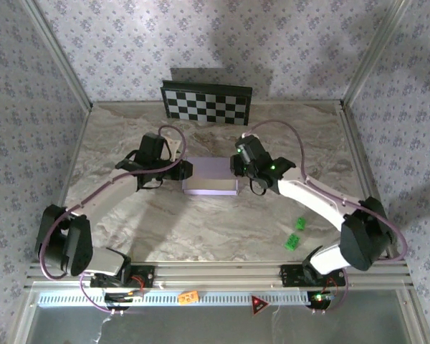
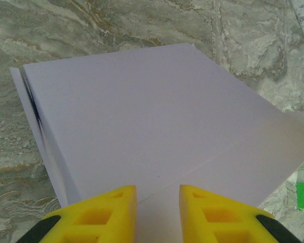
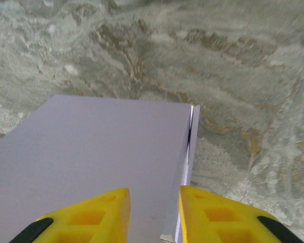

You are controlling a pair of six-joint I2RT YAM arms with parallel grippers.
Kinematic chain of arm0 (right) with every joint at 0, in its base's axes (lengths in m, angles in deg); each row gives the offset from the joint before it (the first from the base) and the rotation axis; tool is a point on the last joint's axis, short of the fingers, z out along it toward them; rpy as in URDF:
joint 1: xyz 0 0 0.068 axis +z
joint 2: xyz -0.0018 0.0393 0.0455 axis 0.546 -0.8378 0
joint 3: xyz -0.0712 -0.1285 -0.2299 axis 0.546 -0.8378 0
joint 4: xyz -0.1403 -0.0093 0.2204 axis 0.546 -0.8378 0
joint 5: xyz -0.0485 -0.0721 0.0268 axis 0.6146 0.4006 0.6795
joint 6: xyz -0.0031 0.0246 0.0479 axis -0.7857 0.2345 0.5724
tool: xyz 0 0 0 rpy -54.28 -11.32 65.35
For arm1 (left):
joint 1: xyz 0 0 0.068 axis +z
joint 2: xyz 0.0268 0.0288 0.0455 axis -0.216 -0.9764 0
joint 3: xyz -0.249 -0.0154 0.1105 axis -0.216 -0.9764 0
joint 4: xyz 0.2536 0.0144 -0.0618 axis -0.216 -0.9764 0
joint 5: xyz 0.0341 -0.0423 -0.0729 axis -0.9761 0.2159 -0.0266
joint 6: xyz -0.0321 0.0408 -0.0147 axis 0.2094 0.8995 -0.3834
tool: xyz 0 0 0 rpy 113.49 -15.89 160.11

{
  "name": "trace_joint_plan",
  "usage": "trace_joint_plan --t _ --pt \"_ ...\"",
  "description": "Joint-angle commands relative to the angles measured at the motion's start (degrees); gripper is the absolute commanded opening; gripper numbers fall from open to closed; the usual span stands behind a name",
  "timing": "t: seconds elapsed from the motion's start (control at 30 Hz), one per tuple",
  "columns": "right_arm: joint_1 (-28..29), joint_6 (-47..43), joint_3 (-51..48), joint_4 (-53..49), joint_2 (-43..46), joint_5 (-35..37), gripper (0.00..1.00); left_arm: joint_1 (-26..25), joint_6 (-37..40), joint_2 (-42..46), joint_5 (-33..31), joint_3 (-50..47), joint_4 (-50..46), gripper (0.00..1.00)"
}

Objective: Fold the paper box

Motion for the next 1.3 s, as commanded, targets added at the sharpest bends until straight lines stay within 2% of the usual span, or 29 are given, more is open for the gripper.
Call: trace_joint_plan --t 0.0,0.3,0.87,1.1,1.27 --pt "-2.4 -0.5 1.8 -2.5 -3.2 -11.5 0.3 0.4 0.2 -2.3 2.7 1.7 -1.3 0.27" --pt "-3.6 -1.8 2.2 -4.2 -9.4 -15.5 0.29 0.5 0.1 -5.4 3.5 -0.5 0.3 0.25" --pt "-3.8 -2.0 0.0 -3.6 -17.7 -16.5 0.28 0.6 -1.1 -8.4 1.3 -7.4 4.5 0.23" --pt "-3.6 -1.1 0.3 -4.6 -16.9 -15.7 0.26 0.6 -1.6 -9.3 2.4 -7.2 4.3 0.21" --pt "-2.5 -2.7 4.7 -9.0 -13.8 -12.8 0.31 0.7 -0.9 -5.2 1.9 -2.6 0.8 0.23"
